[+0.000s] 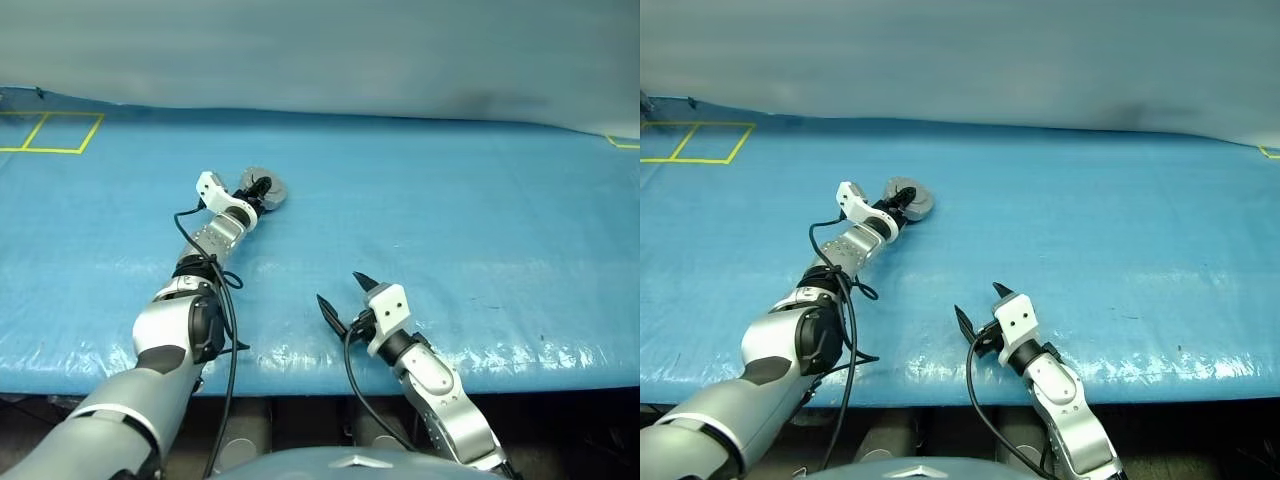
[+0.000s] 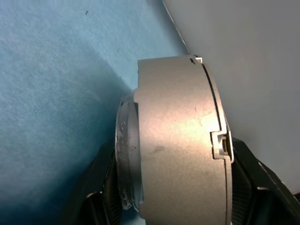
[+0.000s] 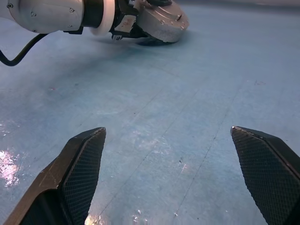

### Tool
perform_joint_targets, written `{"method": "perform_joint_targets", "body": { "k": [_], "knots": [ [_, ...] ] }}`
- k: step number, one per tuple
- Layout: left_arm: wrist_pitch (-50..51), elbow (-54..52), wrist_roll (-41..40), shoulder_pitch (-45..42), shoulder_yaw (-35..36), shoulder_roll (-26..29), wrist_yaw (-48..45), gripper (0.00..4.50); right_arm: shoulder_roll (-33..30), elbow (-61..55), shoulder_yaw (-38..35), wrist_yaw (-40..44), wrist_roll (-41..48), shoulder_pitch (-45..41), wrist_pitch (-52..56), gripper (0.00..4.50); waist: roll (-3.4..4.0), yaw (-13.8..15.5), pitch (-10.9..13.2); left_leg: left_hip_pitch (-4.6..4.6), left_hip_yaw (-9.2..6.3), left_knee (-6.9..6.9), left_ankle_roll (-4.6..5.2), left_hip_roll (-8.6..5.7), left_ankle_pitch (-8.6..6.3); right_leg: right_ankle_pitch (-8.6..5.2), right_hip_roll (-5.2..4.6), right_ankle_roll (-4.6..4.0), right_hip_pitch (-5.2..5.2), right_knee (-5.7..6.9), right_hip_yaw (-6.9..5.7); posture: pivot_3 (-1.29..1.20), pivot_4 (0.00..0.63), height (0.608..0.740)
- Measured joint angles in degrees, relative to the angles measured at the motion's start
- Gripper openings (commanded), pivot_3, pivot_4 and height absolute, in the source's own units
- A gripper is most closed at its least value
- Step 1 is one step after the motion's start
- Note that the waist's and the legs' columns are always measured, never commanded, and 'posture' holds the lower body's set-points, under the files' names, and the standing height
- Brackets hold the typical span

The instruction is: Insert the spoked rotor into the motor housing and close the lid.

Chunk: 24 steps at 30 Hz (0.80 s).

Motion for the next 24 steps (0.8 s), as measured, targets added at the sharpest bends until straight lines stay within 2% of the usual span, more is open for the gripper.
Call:
{"method": "perform_joint_targets", "body": {
  "k": [3, 4, 10, 12, 15, 18, 19, 22, 24],
  "knots": [
    [-0.3, 0.4, 1.1, -0.2, 1.1, 0.3, 0.3, 4.37, 0.3, 0.0, 0.0, 0.0, -0.4, 0.2, 0.0, 4.5, 0.0, -0.1, 0.0, 0.12, 0.02, 0.02, -0.03, 0.01, 0.02, 0.0, 0.0, 0.0, 0.09, 0.07, 0.01, 0.0, 0.15, 0.74],
    [0.1, 0.2, 1.4, -0.2, 1.4, 0.4, 0.3, 4.47, 0.5, 0.0, 0.0, 0.0, -0.5, 0.1, 0.1, 4.5, 0.01, -0.2, 0.0, 0.21, 0.03, 0.02, -0.03, 0.01, 0.02, 0.0, 0.0, 0.0, 0.17, 0.08, 0.02, 0.0, 0.15, 0.74],
    [7.8, -5.7, 2.2, 3.5, 1.9, 3.1, 0.7, 4.47, 1.4, 0.5, 0.0, 0.4, -0.7, -0.9, 0.3, 4.5, 0.08, -1.6, -0.2, 0.54, 0.08, -0.01, -0.05, 0.06, 0.03, 0.02, 0.0, -0.03, 0.42, 0.14, 0.05, 0.0, 0.15, 0.74],
    [13.3, -10.8, 2.0, 7.0, 1.7, 4.5, 0.8, 4.47, 1.7, 1.1, 0.1, 0.8, -0.7, -1.0, 0.8, 4.5, 0.11, -2.1, -0.2, 1.0, 0.17, -0.18, -0.05, 0.08, 0.02, -0.02, -0.02, -0.09, 0.76, 0.11, 0.12, 0.0, 0.15, 0.74],
    [24.6, -23.5, 0.5, 14.9, 0.3, 7.0, -0.3, 4.47, 2.0, 1.3, 0.1, 1.3, -0.6, -1.1, 1.3, 4.5, 0.27, -2.6, -0.5, 1.36, 0.27, -0.38, -0.08, 0.15, 0.0, -0.19, -0.03, -0.38, 0.92, 0.13, 0.19, 0.0, 0.15, 0.74],
    [35.9, -41.8, -2.6, 27.0, -1.8, 9.5, -2.2, 4.47, 2.3, 1.6, -0.1, 2.2, -0.2, -1.5, 1.5, 4.5, 0.58, -2.5, -0.9, 1.39, 0.24, -0.44, -0.14, 0.17, -0.03, -0.22, -0.03, -0.37, 0.9, 0.14, 0.2, 0.0, 0.15, 0.74],
    [38.0, -48.0, -3.0, 31.0, -2.7, 10.0, -2.5, 4.47, 2.4, 1.7, -0.2, 2.4, 0.1, -1.8, 1.5, 4.5, 0.68, -2.3, -1.1, 1.38, 0.24, -0.45, -0.16, 0.17, -0.05, -0.37, -0.03, -0.63, 0.9, 0.13, 0.2, 0.0, 0.15, 0.74],
    [38.1, -61.8, -1.6, 40.9, -7.4, 11.9, -4.6, 4.47, 2.8, 1.8, -0.8, 2.7, 0.6, -2.2, 1.6, 4.5, 0.75, -1.6, -1.2, 1.38, 0.24, -0.41, -0.17, 0.15, -0.05, -0.41, -0.05, -0.69, 0.91, 0.12, 0.21, 0.0, 0.15, 0.74],
    [33.5, -70.1, 2.5, 47.4, -11.5, 12.4, -5.9, 4.47, 2.8, 1.9, -1.6, 2.8, 0.8, -2.3, 1.6, 4.5, 0.78, -1.2, -1.2, 1.36, 0.29, -0.39, -0.22, 0.14, -0.08, -0.41, -0.11, -0.7, 0.85, 0.09, 0.28, 0.0, 0.15, 0.74]
  ]
}}
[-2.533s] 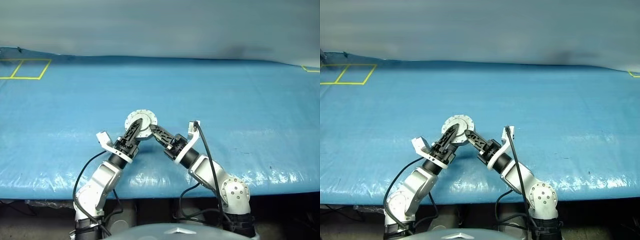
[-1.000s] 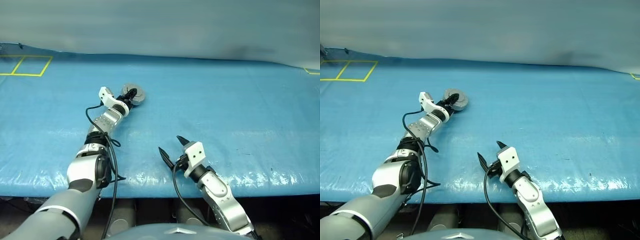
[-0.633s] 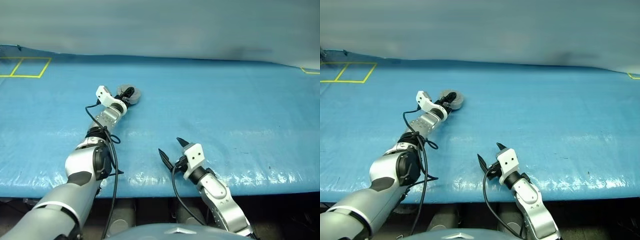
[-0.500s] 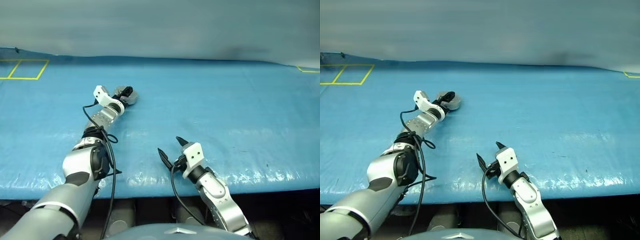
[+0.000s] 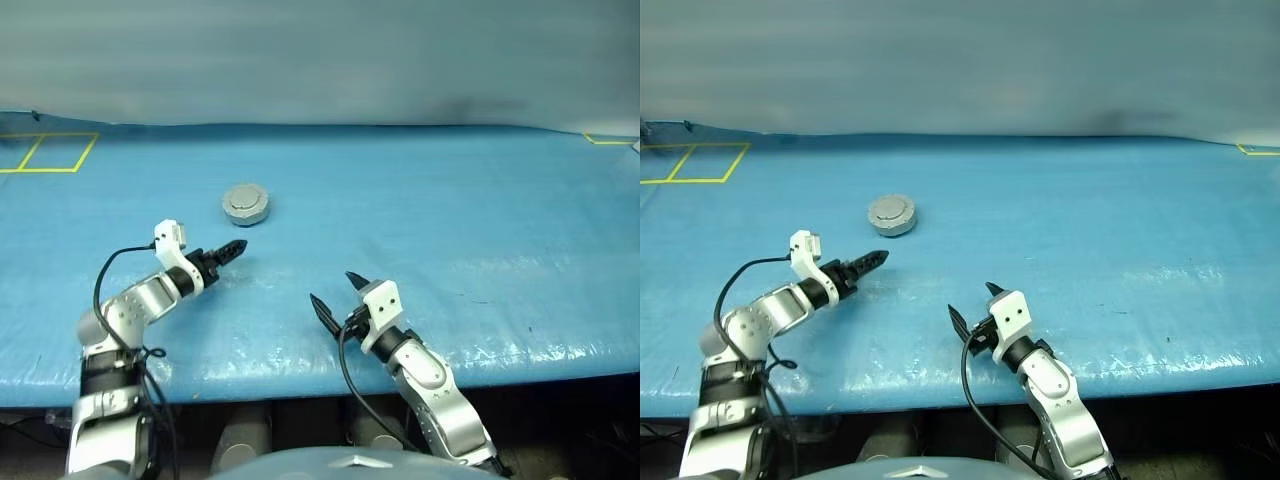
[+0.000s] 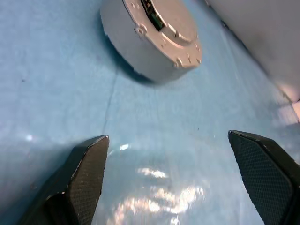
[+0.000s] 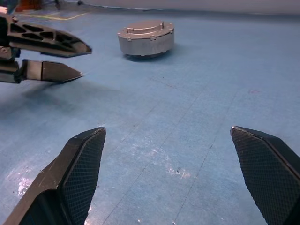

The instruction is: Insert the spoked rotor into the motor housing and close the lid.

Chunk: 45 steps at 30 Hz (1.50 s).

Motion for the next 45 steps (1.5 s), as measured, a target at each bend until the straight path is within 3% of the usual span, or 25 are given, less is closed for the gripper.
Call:
{"method": "perform_joint_targets", "body": {
  "k": [4, 9, 16, 45],
  "knots": [
    [-15.5, -9.2, 13.8, 10.0, -9.8, 1.1, -0.3, 4.47, 0.1, 0.0, -2.9, -0.7, 0.7, -0.2, -0.2, 4.5, -0.01, 0.9, 0.0, -0.19, 0.07, -0.01, -0.03, 0.01, -0.02, 0.0, -0.02, -0.01, -0.22, -0.02, 0.1, 0.0, 0.15, 0.74],
    [-34.8, -10.0, 28.1, 17.0, -15.8, -0.8, 2.0, 4.47, -1.4, 0.0, -5.5, -1.7, -0.8, -0.2, -0.7, 4.5, -0.02, 1.9, 0.0, -0.83, 0.1, -0.02, 0.01, 0.0, 0.01, 0.0, -0.01, -0.02, -0.81, -0.01, 0.07, 0.0, 0.15, 0.74],
    [-49.6, -9.1, 33.8, 20.6, -15.9, -4.8, 4.4, 4.47, -1.8, -0.7, -7.8, -1.4, 0.5, 1.6, -0.1, 4.5, -0.03, 2.2, 0.1, -1.1, 0.1, 0.03, 0.06, 0.0, 0.02, 0.01, 0.03, 0.0, -1.04, -0.02, 0.01, 0.0, 0.15, 0.74],
    [-52.9, -4.6, 35.0, 19.3, -16.0, -5.9, 0.6, 4.47, -0.1, -0.8, -6.7, -1.8, -0.6, 2.6, -0.1, 4.5, -0.05, 2.0, 0.1, -1.11, 0.05, 0.19, 0.09, 0.01, 0.01, 0.02, 0.04, 0.02, -0.96, 0.03, -0.08, 0.0, 0.15, 0.74]
  ]
}}
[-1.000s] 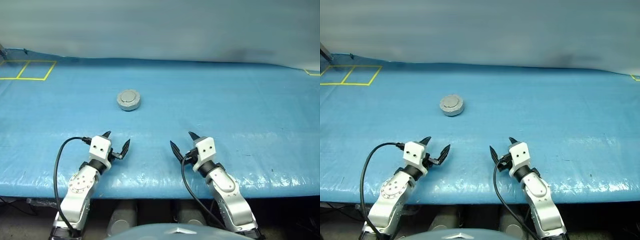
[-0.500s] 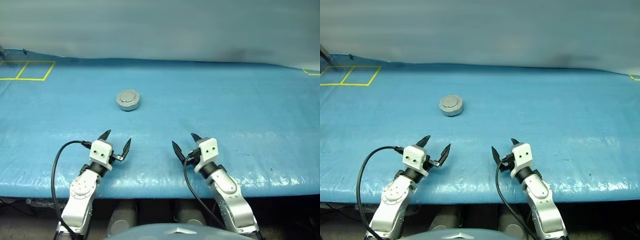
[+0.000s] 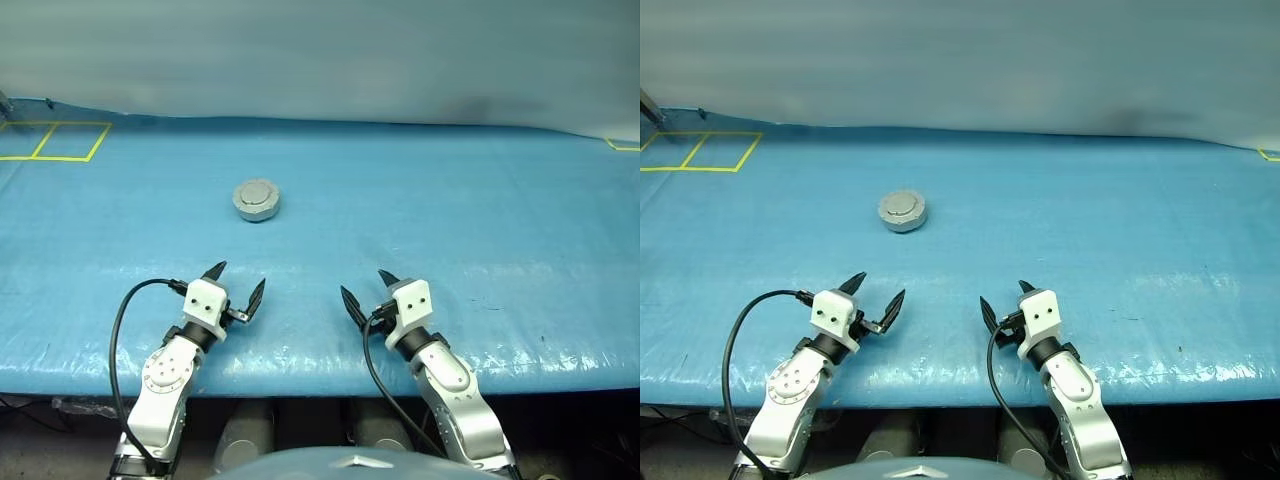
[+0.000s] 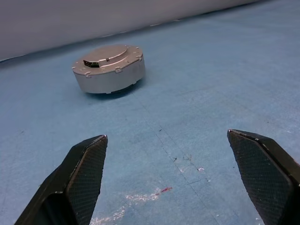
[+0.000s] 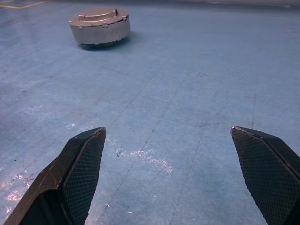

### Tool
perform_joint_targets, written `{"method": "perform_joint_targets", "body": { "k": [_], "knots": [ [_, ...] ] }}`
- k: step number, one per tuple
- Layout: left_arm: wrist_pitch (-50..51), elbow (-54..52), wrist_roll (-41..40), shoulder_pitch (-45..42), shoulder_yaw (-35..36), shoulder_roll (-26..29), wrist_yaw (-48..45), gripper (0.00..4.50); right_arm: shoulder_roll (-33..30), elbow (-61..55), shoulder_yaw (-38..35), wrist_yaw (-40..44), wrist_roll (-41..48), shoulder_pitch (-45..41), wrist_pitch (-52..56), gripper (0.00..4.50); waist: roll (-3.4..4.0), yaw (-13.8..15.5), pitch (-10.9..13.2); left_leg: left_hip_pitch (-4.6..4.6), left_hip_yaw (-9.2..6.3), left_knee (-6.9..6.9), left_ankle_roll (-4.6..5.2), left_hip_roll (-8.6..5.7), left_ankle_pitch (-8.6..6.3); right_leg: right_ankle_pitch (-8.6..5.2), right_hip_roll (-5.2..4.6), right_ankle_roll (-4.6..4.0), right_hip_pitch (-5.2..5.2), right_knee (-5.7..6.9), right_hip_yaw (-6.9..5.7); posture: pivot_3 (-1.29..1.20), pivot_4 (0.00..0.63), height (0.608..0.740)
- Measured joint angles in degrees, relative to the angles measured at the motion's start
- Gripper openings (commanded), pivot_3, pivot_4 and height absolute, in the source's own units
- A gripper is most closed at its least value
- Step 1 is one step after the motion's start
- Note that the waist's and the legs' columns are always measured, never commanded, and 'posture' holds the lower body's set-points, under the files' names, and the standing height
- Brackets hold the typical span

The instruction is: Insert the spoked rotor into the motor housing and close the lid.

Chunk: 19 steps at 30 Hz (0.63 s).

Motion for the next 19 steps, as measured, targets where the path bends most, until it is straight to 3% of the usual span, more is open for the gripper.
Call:
{"method": "perform_joint_targets", "body": {
  "k": [19],
  "knots": [
    [0.0, 0.7, -0.2, -0.9, 0.0, -0.6, -1.2, 4.47, 0.1, 0.0, 1.0, 0.0, -0.2, 0.1, 0.0, 4.5, 0.0, 0.0, 0.0, 0.01, -0.01, 0.05, 0.0, 0.0, 0.0, 0.01, 0.0, 0.01, 0.04, 0.02, -0.01, 0.0, 0.15, 0.74]
  ]
}}
